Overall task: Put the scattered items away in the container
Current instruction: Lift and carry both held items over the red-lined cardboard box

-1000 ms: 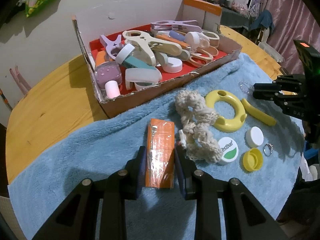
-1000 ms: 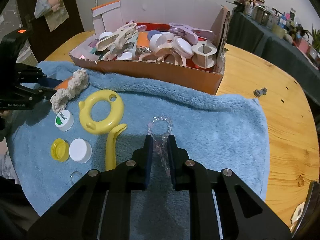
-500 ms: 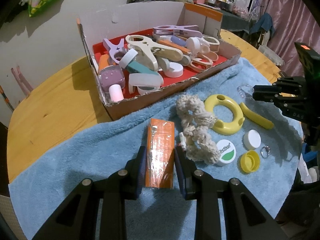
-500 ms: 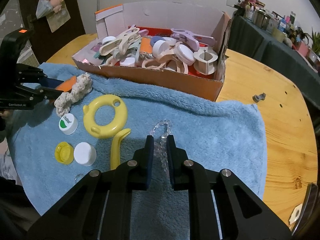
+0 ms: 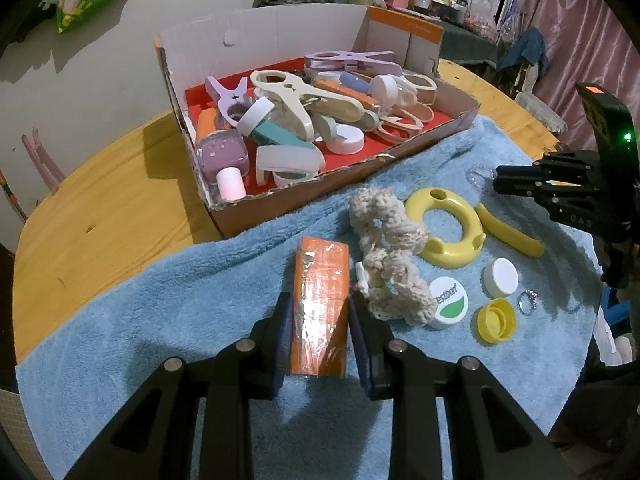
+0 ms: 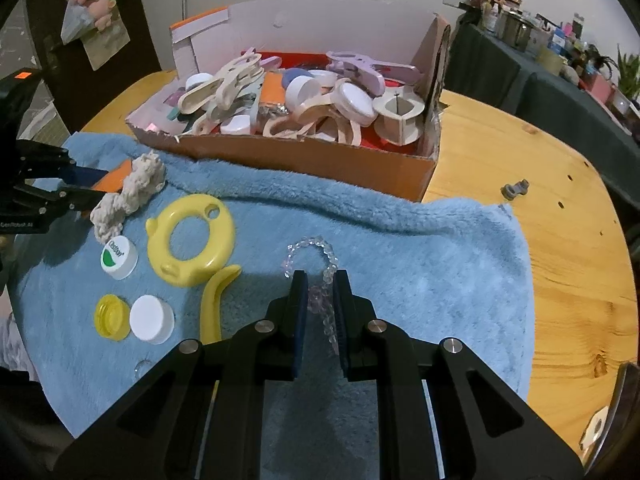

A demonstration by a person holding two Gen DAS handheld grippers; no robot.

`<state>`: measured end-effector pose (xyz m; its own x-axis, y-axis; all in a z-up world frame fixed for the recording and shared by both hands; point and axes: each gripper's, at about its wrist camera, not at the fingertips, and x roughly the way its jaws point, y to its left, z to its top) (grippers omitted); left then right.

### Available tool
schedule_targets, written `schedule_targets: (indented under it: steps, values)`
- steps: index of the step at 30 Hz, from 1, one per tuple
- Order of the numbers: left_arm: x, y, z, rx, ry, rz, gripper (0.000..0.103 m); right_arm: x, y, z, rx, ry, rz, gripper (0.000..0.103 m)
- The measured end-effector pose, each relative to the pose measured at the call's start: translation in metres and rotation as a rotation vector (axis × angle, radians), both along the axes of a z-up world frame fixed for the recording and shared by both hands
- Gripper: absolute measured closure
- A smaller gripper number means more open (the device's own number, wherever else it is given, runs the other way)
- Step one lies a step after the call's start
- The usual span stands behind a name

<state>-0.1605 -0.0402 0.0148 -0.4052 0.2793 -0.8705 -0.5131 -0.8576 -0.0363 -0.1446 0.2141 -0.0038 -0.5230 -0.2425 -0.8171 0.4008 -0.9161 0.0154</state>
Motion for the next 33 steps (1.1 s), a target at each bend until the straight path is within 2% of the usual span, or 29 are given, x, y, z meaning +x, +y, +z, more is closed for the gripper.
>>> schedule_targets:
  steps: [11,23,33]
  values:
    - [0.000,-0.003,0.005,0.009,0.010,0.007,0.073,0.008,-0.002,0.017,0.017,0.075,0.010,0.091]
    - [0.000,-0.002,0.016,0.022,0.032,0.010,0.073,0.010,-0.004,0.029,0.012,0.105,0.011,0.091]
    - [-0.001,0.004,0.035,0.043,0.074,0.013,0.073,0.009,-0.008,0.049,0.003,0.147,0.022,0.091]
